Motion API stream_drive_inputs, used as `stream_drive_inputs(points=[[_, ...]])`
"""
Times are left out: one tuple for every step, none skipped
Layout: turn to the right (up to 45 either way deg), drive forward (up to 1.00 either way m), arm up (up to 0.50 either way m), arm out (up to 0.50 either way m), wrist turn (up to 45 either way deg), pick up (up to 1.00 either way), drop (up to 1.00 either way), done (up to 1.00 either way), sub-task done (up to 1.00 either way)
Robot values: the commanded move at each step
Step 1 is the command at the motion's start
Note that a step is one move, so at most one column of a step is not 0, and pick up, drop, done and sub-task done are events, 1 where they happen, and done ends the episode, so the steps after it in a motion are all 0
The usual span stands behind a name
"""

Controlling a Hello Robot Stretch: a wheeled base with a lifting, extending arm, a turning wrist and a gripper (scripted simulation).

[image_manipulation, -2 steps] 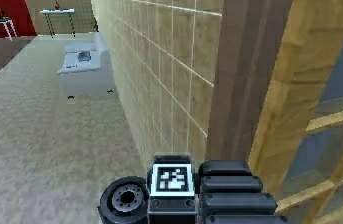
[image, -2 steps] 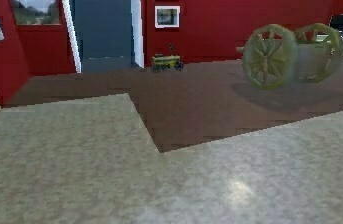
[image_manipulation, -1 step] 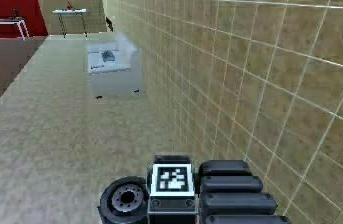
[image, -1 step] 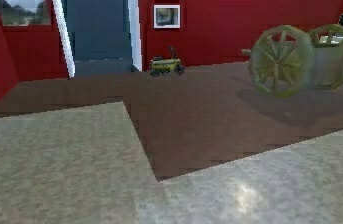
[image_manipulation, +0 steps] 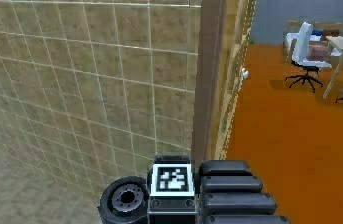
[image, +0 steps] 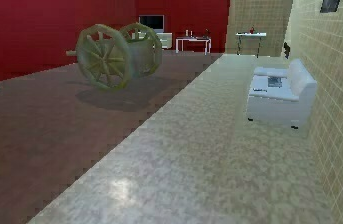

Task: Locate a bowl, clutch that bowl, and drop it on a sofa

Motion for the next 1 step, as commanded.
stream_drive_inputs(points=[[12.0,0.0,0.0,0.0,0.0,0.0,0.0,0.0,0.0]])
